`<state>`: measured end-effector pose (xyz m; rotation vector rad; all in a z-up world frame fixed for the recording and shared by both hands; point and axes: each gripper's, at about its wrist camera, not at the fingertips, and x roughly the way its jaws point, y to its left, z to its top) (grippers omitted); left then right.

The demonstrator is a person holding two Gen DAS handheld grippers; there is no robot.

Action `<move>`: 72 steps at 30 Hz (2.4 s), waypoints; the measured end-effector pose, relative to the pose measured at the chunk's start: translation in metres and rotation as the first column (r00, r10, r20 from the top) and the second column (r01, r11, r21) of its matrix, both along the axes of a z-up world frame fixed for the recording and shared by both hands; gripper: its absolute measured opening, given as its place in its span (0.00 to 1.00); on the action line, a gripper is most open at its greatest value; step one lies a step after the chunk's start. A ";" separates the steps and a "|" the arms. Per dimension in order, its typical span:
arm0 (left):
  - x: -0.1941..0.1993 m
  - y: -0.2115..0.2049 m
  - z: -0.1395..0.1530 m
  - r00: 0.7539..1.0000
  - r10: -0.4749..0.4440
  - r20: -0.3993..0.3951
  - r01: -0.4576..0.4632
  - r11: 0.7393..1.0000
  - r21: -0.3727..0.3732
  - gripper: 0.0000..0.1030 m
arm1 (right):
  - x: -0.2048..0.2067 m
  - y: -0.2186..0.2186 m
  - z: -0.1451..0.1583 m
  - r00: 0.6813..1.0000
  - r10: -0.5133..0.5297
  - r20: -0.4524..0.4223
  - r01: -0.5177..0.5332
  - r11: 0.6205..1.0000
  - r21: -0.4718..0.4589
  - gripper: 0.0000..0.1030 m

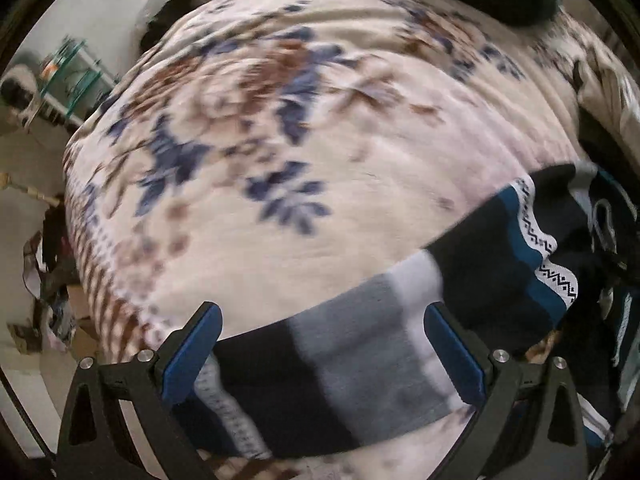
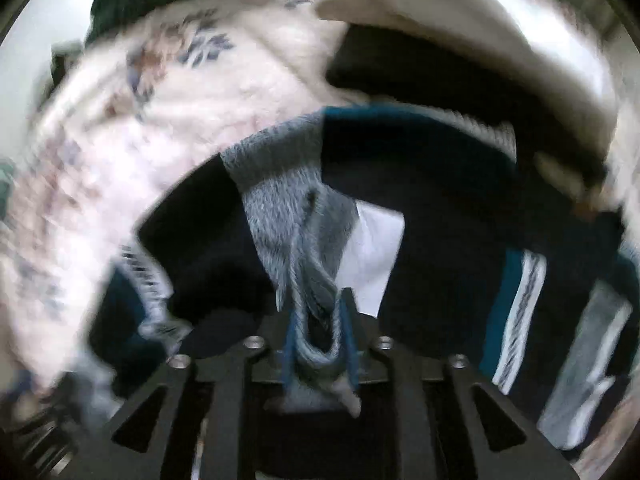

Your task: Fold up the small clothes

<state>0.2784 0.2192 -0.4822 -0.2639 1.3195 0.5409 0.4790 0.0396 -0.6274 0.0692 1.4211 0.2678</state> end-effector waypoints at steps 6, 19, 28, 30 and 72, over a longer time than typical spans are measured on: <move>-0.073 0.058 0.015 0.989 0.146 -0.006 -0.146 0.984 -0.104 1.00 | -0.045 -0.089 0.031 0.963 -0.254 -0.095 0.266 0.951 0.158 0.71; -0.148 0.124 -0.071 0.917 0.395 -0.046 -0.390 0.873 -0.293 0.51 | -0.149 -0.131 0.002 0.902 -0.366 -0.230 0.374 0.927 -0.009 0.71; -0.132 0.140 -0.002 0.882 0.432 0.189 -0.372 0.884 -0.283 0.04 | -0.156 -0.100 0.005 0.929 -0.316 -0.192 0.316 0.948 -0.034 0.71; -0.127 0.155 0.002 0.867 0.450 0.216 -0.385 0.878 -0.286 0.04 | -0.156 -0.096 0.009 0.932 -0.316 -0.178 0.315 0.948 -0.039 0.71; 0.099 -0.222 0.087 0.840 -0.217 0.498 0.471 0.747 -0.469 0.06 | -0.189 -0.318 0.037 0.794 -0.602 -0.087 0.601 0.798 -0.038 0.71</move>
